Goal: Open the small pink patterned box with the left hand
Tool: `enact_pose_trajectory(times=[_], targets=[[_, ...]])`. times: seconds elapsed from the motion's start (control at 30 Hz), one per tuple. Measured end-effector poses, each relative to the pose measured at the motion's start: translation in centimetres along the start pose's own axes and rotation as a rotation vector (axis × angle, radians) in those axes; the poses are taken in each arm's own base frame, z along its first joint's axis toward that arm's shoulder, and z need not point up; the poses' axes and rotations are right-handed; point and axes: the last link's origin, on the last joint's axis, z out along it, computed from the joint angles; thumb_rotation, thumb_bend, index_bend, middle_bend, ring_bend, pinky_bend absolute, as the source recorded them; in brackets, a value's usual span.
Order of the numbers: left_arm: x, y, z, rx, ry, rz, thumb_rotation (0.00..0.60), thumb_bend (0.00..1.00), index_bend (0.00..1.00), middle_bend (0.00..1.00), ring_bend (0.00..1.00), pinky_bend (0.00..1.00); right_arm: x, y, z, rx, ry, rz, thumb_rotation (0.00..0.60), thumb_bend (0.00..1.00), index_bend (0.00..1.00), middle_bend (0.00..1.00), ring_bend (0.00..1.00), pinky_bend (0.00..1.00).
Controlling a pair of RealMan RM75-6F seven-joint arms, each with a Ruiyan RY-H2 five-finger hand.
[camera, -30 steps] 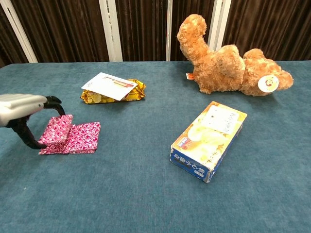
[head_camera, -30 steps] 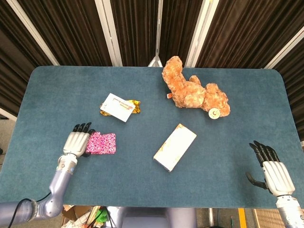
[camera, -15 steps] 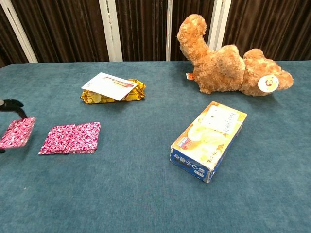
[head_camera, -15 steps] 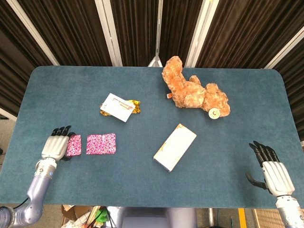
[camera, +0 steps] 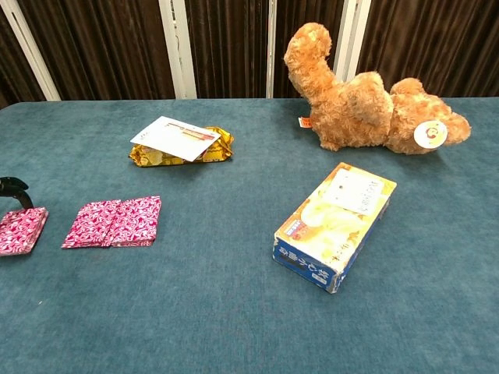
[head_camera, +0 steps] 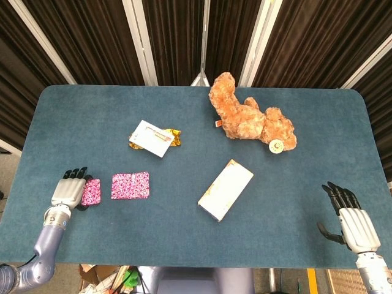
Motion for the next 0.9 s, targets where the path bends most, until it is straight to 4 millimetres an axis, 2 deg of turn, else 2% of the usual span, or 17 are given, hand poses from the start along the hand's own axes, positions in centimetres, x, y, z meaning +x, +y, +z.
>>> enact_pose_trajectory(times=[0.2, 0.43, 0.63, 0.73, 0.9], targets=[[0.8, -0.6, -0.5, 0.01, 0.008, -0.026, 0.6, 0.27, 0.03, 0.0, 0.0, 0.0, 0.0, 0.0, 0.0, -0.001, 0.0, -0.003, 0.6, 0.36, 0.0, 0.0, 0.0, 0.05], [1.8, -1.0, -2.5, -0.028, 0.065, -0.092, 0.6, 0.27, 0.0, 0.0, 0.0, 0.0, 0.1, 0.1, 0.0, 0.002, 0.006, -0.008, 0.6, 0.36, 0.0, 0.0, 0.0, 0.05], [2.7, -1.9, -6.0, -0.096, 0.225, -0.105, 0.6, 0.26, 0.0, 0.0, 0.0, 0.0, 0.1, 0.1, 0.0, 0.008, 0.017, -0.034, 0.6, 0.36, 0.0, 0.0, 0.0, 0.05], [2.8, -2.8, -8.4, -0.129, 0.335, -0.096, 0.6, 0.26, 0.0, 0.0, 0.0, 0.0, 0.1, 0.2, 0.1, 0.005, 0.023, -0.039, 0.6, 0.36, 0.0, 0.0, 0.0, 0.05], [0.9, -6.2, -13.6, -0.136, 0.446, -0.139, 0.6, 0.23, 0.0, 0.0, 0.0, 0.0, 0.1, 0.2, 0.0, 0.006, 0.027, -0.053, 0.6, 0.36, 0.0, 0.0, 0.0, 0.05]])
